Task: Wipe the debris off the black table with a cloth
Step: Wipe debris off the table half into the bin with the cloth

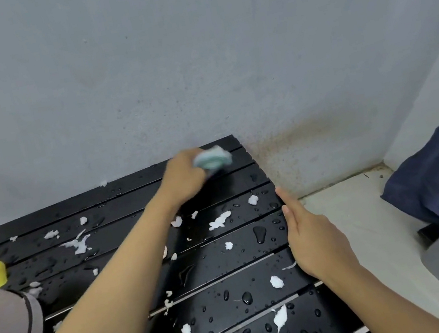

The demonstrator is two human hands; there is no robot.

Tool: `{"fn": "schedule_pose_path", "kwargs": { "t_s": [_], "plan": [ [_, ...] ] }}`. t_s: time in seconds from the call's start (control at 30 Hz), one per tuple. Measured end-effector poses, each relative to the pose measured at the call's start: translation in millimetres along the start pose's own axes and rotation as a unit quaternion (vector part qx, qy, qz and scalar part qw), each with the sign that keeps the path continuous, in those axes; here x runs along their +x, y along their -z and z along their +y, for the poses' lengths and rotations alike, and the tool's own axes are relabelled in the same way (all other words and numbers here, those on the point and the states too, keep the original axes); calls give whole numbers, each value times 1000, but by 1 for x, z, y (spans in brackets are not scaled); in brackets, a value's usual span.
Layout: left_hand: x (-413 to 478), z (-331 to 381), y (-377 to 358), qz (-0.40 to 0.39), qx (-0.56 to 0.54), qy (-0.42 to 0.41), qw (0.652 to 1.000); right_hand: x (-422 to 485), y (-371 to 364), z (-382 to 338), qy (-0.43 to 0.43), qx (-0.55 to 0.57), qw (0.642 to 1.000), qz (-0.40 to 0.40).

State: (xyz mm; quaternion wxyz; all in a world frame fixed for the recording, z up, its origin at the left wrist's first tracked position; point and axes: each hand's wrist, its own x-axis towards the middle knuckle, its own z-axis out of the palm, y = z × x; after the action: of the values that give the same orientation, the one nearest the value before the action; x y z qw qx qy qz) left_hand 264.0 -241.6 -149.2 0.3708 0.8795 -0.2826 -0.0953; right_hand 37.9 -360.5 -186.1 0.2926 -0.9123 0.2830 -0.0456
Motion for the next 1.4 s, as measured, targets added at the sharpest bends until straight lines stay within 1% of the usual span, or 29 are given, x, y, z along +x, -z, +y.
{"fn": "schedule_pose_path", "kwargs": {
  "t_s": [0.03, 0.07, 0.13, 0.17, 0.23, 0.3, 0.37, 0.43, 0.47, 0.5, 0.57, 0.6, 0.63, 0.67, 0.7, 0.77, 0.83, 0.9, 0.93, 1.0, 1.03, 1.07, 1.1, 1.17, 1.2, 1.27, 1.3, 1.33, 1.4],
  "plan": [
    [12, -8, 4, 70, 34, 26, 997, -1, 0, 0, 1, -1, 1000, -1],
    [22, -12, 4, 100, 101, 57, 988, -1, -1, -1, 3, -1, 1000, 0],
    [30, -10, -2, 26, 216, 107, 970, 1, -1, 1, 2, -5, 1000, -1],
    [32, -9, -5, -16, 225, 115, 967, 2, -1, 1, 2, -8, 1000, -3],
    [32, -11, -8, -20, 187, 104, 977, 3, 0, 2, -2, -7, 1000, -5],
    [33, -15, -11, 43, 167, 80, 982, 1, -1, 1, -2, -6, 1000, -5],
    [37, -11, -21, 122, 162, 103, 974, 1, -1, 0, -2, -5, 1000, -5],
    [36, 4, -36, 152, 164, 108, 969, 3, -1, 1, -3, -4, 1000, -7],
    [30, 10, -43, 139, 161, 73, 974, 2, -1, 0, -5, 1, 1000, -8],
    [24, 14, -49, 104, 139, 7, 985, 2, -1, 0, -4, 8, 1000, -5],
    [7, 9, -43, -18, 68, -101, 992, 1, 0, 0, 0, 13, 1000, -7],
    [3, 2, -32, -68, 43, -118, 990, 2, 0, 1, -3, 16, 1000, -9],
    [5, -7, -22, -79, 38, -113, 990, 2, 1, 1, -5, 18, 1000, -10],
    [11, -17, -12, -44, 45, -83, 995, 2, 1, 0, -6, 17, 1000, -9],
    [20, -26, -5, 23, 61, -41, 997, 2, 0, 0, -6, 15, 1000, -9],
    [36, -31, -6, 140, 133, 55, 980, 1, -2, 0, -4, 15, 1000, -7],
    [41, -18, -29, 170, 244, 83, 951, 2, -1, 2, -2, 12, 1000, -5],
    [32, -6, -48, 140, 258, 22, 956, 2, -1, 3, -2, 12, 1000, -4],
    [26, -4, -48, 92, 233, -28, 968, 2, -1, 3, 0, 12, 1000, -4],
    [11, -9, -26, -55, 144, -104, 983, 3, -1, 3, 0, 16, 1000, -7],
    [6, -15, -11, -127, 108, -108, 980, 4, -1, 4, -4, 19, 1000, -7],
    [4, -24, 4, -159, 95, -94, 978, 4, -1, 4, -6, 19, 1000, -8],
    [5, -35, 15, -136, 100, -68, 983, 4, 0, 4, -6, 16, 1000, -7],
    [17, -53, 21, 11, 162, 13, 987, 2, -1, 3, -5, 16, 1000, -8],
    [23, -52, 16, 72, 194, 56, 977, 2, -2, 2, -5, 15, 1000, -8],
    [28, -33, -7, 116, 265, 94, 953, 3, -2, 2, -7, 8, 1000, -11],
    [24, -21, -21, 119, 284, 74, 948, 4, -1, 2, -9, 6, 1000, -14],
    [17, -10, -34, 109, 286, 27, 952, 4, -1, 2, -10, 6, 1000, -13],
    [-6, 1, -44, 29, 223, -89, 970, 3, -1, 1, -9, 10, 1000, -12]
  ]
}}
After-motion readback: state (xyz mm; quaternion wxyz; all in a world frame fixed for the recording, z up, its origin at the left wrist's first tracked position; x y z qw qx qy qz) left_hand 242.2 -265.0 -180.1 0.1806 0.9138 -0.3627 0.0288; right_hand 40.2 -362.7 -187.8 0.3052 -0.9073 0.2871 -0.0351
